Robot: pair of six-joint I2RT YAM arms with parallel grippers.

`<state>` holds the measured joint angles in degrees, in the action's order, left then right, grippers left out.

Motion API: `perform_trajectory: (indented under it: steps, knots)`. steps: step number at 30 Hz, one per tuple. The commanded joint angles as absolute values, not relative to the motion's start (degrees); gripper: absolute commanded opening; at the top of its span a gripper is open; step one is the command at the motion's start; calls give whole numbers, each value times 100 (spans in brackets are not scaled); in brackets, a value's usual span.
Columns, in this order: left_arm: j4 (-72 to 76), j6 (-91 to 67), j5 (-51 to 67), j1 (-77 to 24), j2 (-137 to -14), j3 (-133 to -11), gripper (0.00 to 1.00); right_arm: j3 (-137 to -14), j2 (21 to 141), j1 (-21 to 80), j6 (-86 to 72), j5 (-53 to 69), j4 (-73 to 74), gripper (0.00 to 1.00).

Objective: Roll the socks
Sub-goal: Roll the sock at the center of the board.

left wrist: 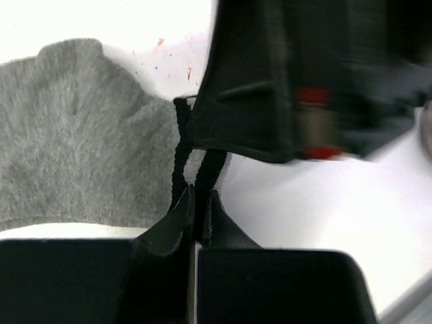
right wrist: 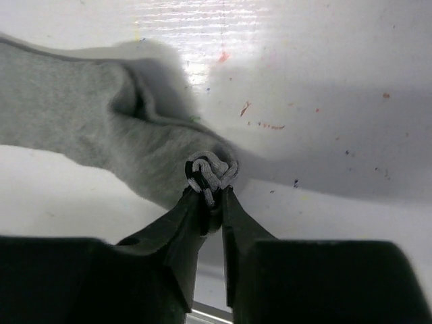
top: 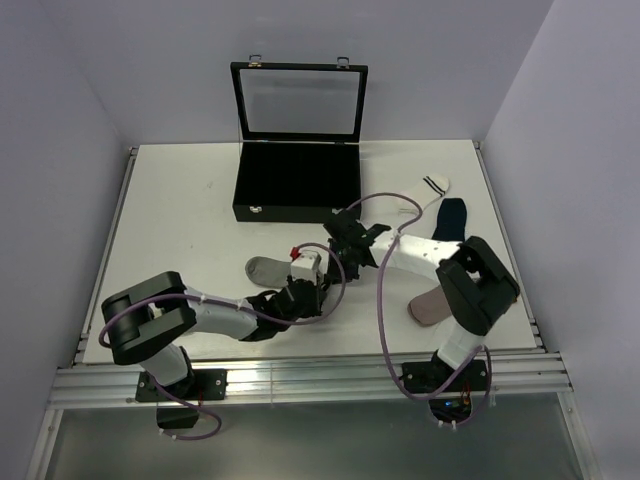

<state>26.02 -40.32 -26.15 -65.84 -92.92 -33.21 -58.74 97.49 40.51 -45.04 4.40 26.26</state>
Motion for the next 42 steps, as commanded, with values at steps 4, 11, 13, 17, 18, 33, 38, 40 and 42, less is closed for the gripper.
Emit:
perform_trajectory:
  steps: [4,11,13,17,18,33,38,40,42]
  knots:
    - [2601,-4719,-731,-5828,-8939,-2638,1,-5081,8571,3955,-4878,650,1153,43]
    - [3005,-5282,728,-4984,-8701,-2338,1,-4106,7867,3920,-5071,712,28,55]
    - [3041,-5422,1131,-4703,-8727,-2312,1,-3868,7831,3920,-5106,721,-280,56]
    - [3207,-5660,1624,-4343,-8841,-2215,1,-3481,7919,3920,-5326,808,-772,56]
    - [3225,-5712,1687,-4211,-8868,-2206,1,-3306,7928,3920,-5361,826,-1043,56]
    - [3007,-5819,2302,-3428,-9457,-2214,5,-2804,8859,3999,-5924,1160,-2733,56]
    - [2848,-5704,2347,-3340,-9624,-2320,7,-2821,9202,4008,-5977,1186,-2997,55]
    - [2743,-5617,2338,-3331,-9694,-2408,9,-2821,9334,4008,-5994,1222,-3093,54]
    - [2672,-5520,2294,-3322,-9729,-2487,10,-2821,9404,4008,-6012,1257,-3190,53]
